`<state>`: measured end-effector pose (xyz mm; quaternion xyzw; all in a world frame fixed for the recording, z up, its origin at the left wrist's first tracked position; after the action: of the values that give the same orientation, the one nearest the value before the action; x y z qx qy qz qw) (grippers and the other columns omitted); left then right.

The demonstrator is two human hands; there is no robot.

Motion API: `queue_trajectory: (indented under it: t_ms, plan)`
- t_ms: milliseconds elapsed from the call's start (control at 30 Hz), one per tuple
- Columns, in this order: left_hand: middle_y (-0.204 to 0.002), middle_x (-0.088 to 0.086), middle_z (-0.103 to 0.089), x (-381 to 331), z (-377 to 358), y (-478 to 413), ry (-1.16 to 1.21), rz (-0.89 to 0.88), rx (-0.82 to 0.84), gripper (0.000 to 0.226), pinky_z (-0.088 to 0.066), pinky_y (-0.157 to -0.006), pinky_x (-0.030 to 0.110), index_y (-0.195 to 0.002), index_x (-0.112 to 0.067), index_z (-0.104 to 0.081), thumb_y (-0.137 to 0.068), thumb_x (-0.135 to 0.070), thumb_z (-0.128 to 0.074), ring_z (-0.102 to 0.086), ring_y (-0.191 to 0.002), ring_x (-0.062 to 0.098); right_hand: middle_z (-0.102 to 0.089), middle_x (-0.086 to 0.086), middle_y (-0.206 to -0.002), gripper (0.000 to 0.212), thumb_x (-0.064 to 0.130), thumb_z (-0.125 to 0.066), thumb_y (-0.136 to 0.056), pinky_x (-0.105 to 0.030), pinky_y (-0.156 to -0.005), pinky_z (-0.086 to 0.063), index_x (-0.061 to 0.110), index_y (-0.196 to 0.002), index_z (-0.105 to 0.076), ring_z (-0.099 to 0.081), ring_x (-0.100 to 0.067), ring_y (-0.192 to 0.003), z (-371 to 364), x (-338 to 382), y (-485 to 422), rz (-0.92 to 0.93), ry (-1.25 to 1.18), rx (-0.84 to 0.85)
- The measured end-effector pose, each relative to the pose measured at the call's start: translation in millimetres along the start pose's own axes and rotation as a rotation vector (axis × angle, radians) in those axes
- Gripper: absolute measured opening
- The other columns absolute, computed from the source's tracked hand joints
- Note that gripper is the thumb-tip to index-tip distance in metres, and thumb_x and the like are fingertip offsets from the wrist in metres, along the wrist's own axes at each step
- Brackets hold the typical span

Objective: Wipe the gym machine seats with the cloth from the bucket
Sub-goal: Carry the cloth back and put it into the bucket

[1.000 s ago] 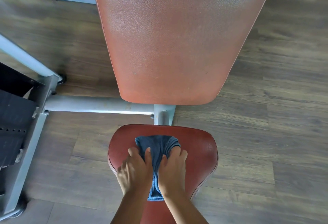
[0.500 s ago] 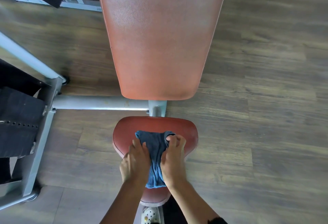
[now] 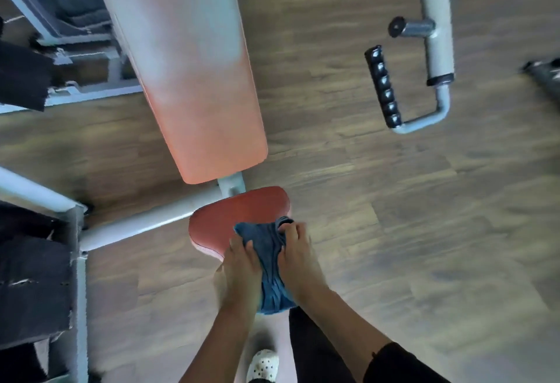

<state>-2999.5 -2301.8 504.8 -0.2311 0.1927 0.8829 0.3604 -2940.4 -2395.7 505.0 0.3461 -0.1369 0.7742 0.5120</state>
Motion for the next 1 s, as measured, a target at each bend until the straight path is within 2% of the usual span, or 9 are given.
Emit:
queue_trajectory:
  t_ms: [133, 267, 400, 533, 600, 667, 800, 900, 1000]
  plan:
    - [-0.094, 0.01, -0.061, -20, 16, 43, -0.06, -0.195, 0.053, 0.029, -0.035, -0.06, 0.033, -0.11, -0.008, -0.048, -0.1, -0.03, -0.032, -0.061, -0.08, 0.036, -0.041, -0.01, -0.121, 0.038, -0.009, -0.043, -0.083, -0.025, -0.081, -0.043, 0.005, -0.118, -0.049, -0.051, -0.029, -0.1, 34, -5, 60, -0.116, -0.007, -0.124]
    - [-0.083, 0.013, -0.059, -56, 12, 75, -0.031, -0.426, 0.121, 0.018, -0.036, -0.055, 0.034, -0.098, -0.004, -0.053, -0.097, -0.02, -0.045, -0.061, -0.069, 0.037, -0.045, -0.012, -0.115, 0.04, -0.015, -0.048, -0.078, -0.021, -0.073, -0.039, 0.002, -0.114, -0.05, -0.053, -0.031, -0.093, 77, -18, 105, -0.189, 0.045, -0.294]
    - [-0.072, 0.012, -0.058, -106, -12, 97, -0.075, -0.649, 0.151, 0.011, -0.036, -0.047, 0.03, -0.084, -0.003, -0.055, -0.09, -0.012, -0.057, -0.059, -0.056, 0.035, -0.048, -0.017, -0.113, 0.039, -0.019, -0.044, -0.079, -0.024, -0.081, -0.043, -0.005, -0.115, -0.051, -0.052, -0.035, -0.095, 123, -46, 132, -0.245, 0.059, -0.413]
    - [-0.079, 0.014, -0.059, -157, -49, 109, -0.029, -0.707, 0.21, 0.022, -0.041, -0.053, 0.037, -0.089, -0.002, -0.055, -0.094, -0.021, -0.046, -0.06, -0.065, 0.038, -0.047, -0.014, -0.116, 0.038, -0.014, -0.046, -0.082, -0.023, -0.078, -0.041, -0.001, -0.118, -0.05, -0.053, -0.032, -0.095, 164, -84, 141, -0.342, 0.044, -0.512]
    - [-0.078, 0.014, -0.06, -187, -74, 113, -0.023, -0.77, 0.217, 0.022, -0.038, -0.05, 0.034, -0.089, -0.001, -0.055, -0.093, -0.021, -0.046, -0.06, -0.062, 0.038, -0.05, -0.015, -0.11, 0.04, -0.018, -0.047, -0.077, -0.025, -0.075, -0.043, -0.002, -0.113, -0.053, -0.055, -0.034, -0.09, 186, -113, 138, -0.35, 0.067, -0.57]
    - [-0.078, 0.012, -0.06, -218, -99, 116, -0.037, -0.804, 0.227, 0.021, -0.034, -0.049, 0.03, -0.089, -0.001, -0.055, -0.093, -0.02, -0.047, -0.06, -0.06, 0.036, -0.047, -0.012, -0.116, 0.035, -0.01, -0.045, -0.086, -0.023, -0.076, -0.036, 0.003, -0.118, -0.049, -0.053, -0.03, -0.098, 209, -141, 133, -0.401, 0.039, -0.576]
    - [-0.076, 0.01, -0.06, -293, -153, 115, -0.038, -0.834, 0.203, 0.022, -0.032, -0.05, 0.028, -0.089, -0.003, -0.054, -0.094, -0.023, -0.045, -0.059, -0.058, 0.032, -0.041, -0.008, -0.125, 0.033, 0.003, -0.042, -0.093, -0.022, -0.079, -0.032, 0.008, -0.125, -0.044, -0.048, -0.026, -0.107, 266, -212, 109, -0.32, 0.098, -0.567]
    - [-0.073, 0.009, -0.059, -353, -184, 112, -0.048, -0.828, 0.173, 0.02, -0.032, -0.047, 0.027, -0.09, -0.003, -0.054, -0.094, -0.021, -0.048, -0.058, -0.054, 0.029, -0.042, -0.008, -0.124, 0.032, 0.002, -0.043, -0.092, -0.024, -0.079, -0.036, 0.008, -0.124, -0.044, -0.05, -0.028, -0.105, 323, -248, 85, -0.307, 0.071, -0.587]
    - [-0.071, 0.009, -0.058, -411, -204, 106, -0.049, -0.763, 0.171, 0.021, -0.031, -0.048, 0.028, -0.09, -0.004, -0.052, -0.096, -0.023, -0.046, -0.057, -0.055, 0.03, -0.042, -0.008, -0.112, 0.036, -0.015, -0.046, -0.082, -0.025, -0.068, -0.041, 0.002, -0.113, -0.048, -0.054, -0.033, -0.089, 376, -281, 56, -0.264, 0.074, -0.58]
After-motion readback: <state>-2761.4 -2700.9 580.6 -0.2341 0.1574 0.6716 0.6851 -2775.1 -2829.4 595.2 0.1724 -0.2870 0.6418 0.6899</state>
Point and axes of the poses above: each hand's wrist, its own y-axis away from the middle knuckle, its own z-axis out of the back of the hand, x = y × z, the point moved 1 cm from there along -y, towards the middle knuckle
